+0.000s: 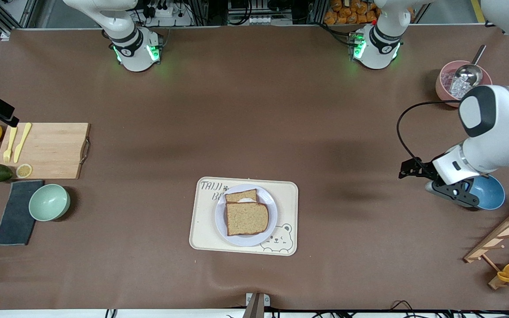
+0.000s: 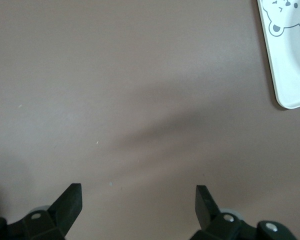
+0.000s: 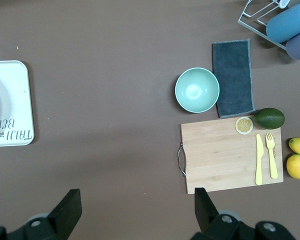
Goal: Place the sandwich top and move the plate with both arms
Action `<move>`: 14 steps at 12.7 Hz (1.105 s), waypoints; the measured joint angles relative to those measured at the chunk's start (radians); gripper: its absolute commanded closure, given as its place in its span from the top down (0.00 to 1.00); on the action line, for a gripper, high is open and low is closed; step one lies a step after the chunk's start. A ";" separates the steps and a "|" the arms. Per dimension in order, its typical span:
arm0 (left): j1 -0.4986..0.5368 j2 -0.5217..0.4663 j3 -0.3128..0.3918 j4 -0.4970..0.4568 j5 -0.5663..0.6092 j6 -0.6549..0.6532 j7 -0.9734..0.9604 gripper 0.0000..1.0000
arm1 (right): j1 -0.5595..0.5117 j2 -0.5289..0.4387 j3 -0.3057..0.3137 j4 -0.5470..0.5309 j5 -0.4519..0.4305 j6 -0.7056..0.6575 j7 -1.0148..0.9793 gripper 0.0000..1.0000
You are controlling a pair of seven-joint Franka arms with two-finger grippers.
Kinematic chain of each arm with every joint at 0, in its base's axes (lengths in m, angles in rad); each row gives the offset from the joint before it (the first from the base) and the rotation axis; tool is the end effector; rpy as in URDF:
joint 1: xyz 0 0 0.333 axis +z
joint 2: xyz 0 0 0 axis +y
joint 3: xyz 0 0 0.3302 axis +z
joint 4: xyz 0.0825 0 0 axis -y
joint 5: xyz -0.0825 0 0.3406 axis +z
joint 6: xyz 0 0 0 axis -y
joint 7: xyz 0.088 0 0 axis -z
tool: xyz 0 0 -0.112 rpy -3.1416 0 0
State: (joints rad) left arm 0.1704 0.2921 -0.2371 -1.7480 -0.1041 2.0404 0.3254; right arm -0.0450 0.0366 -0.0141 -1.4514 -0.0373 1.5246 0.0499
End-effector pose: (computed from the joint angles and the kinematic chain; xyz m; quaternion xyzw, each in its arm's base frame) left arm 0.6016 -0.0335 0.4382 0.9828 -0.1663 0.0139 0.0791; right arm 0.5180 -0.0348 0.6617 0.9981 -0.0556 0.0182 0.0190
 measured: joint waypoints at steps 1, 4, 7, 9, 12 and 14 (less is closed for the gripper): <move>0.000 -0.007 -0.002 0.032 0.005 -0.065 -0.033 1.00 | 0.000 0.000 0.001 0.000 0.000 0.000 0.000 1.00; 0.000 -0.077 -0.004 0.078 0.008 -0.224 -0.190 1.00 | 0.003 0.000 0.003 0.000 0.001 0.001 0.000 1.00; 0.000 -0.190 0.000 0.080 0.008 -0.303 -0.296 1.00 | 0.010 0.000 0.004 0.001 0.001 0.001 0.000 1.00; -0.016 -0.244 0.035 0.080 0.008 -0.351 -0.309 1.00 | 0.011 0.000 0.004 0.001 0.001 0.001 0.000 1.00; -0.135 -0.292 0.164 0.079 0.008 -0.382 -0.309 1.00 | 0.012 0.000 0.004 0.001 0.001 0.002 0.000 1.00; -0.186 -0.314 0.189 0.079 0.008 -0.415 -0.309 1.00 | 0.013 0.000 0.004 0.001 0.001 0.002 0.000 1.00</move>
State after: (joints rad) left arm -0.0153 -0.0221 -0.0482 -1.6686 -0.0966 1.6249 0.0169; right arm -0.0324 0.0366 -0.0103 -1.4509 -0.0359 1.5262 0.0504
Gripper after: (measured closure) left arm 0.000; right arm 0.000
